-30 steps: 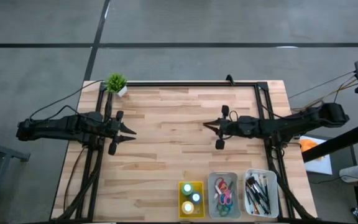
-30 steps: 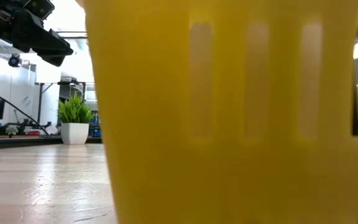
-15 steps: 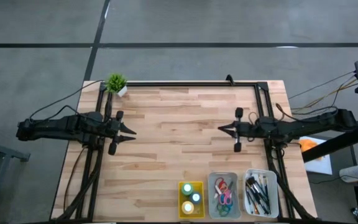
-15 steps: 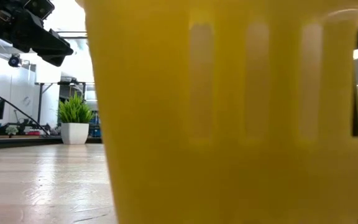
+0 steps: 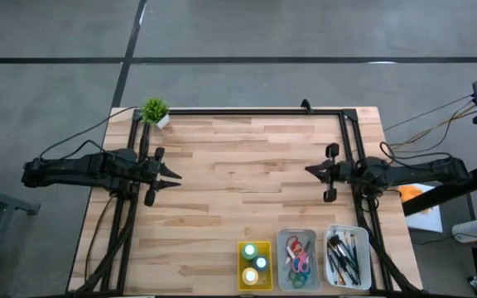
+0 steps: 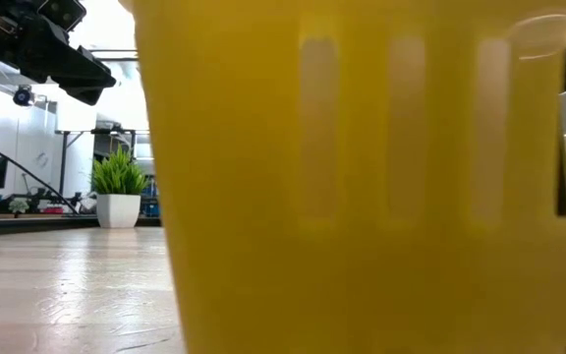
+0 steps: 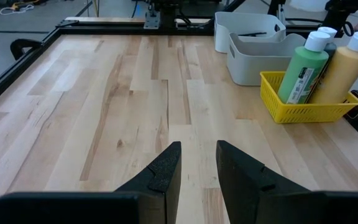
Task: Pick & Place Paint Supplies
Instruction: Return to Home Position
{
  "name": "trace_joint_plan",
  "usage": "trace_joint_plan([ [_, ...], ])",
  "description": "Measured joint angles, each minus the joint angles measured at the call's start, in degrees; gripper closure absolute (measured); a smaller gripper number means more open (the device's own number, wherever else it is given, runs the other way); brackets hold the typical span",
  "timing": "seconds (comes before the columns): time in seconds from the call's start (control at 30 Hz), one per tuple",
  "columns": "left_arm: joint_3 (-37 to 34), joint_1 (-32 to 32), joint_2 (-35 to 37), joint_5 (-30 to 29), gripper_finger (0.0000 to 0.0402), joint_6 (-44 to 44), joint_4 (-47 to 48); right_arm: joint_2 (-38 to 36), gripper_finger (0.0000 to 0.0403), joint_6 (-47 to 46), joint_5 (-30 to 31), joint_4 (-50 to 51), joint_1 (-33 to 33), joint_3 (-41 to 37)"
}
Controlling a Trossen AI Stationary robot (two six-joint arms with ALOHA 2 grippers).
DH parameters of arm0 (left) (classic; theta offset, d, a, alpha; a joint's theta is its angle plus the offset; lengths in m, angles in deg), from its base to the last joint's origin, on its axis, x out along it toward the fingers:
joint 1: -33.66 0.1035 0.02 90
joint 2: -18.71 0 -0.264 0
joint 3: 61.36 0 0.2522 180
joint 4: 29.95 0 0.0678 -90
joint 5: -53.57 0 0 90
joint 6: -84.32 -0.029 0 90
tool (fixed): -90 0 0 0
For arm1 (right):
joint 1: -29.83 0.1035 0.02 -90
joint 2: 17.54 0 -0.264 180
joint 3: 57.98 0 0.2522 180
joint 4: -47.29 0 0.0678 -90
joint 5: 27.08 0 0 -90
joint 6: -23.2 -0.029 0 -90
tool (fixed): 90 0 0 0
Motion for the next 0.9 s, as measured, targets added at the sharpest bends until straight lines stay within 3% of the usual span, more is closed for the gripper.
trace_joint_plan([
  [0.27, 0.0, 0.0, 0.0, 0.0, 0.0297, 0.2, 0.0, -6.5, 0.0395, -0.5, -1.4, 9.2, 0.0, 0.0],
  [0.37, 0.0, 0.0, 0.0, 0.0, 0.0297, 0.1, 0.0, -11.0, 0.0395, 0.8, -4.8, 13.2, 0.0, 0.0],
  [0.5, 0.0, 0.0, 0.0, 0.0, 0.0298, 0.1, 0.0, -18.4, 0.0395, 0.7, -5.1, 18.3, 0.0, 0.0],
  [0.9, 0.0, 0.0, -0.8, 0.0, 0.0297, 0.1, 0.1, -17.2, 0.0395, -3.1, -3.4, 23.9, 0.0, 1.0],
])
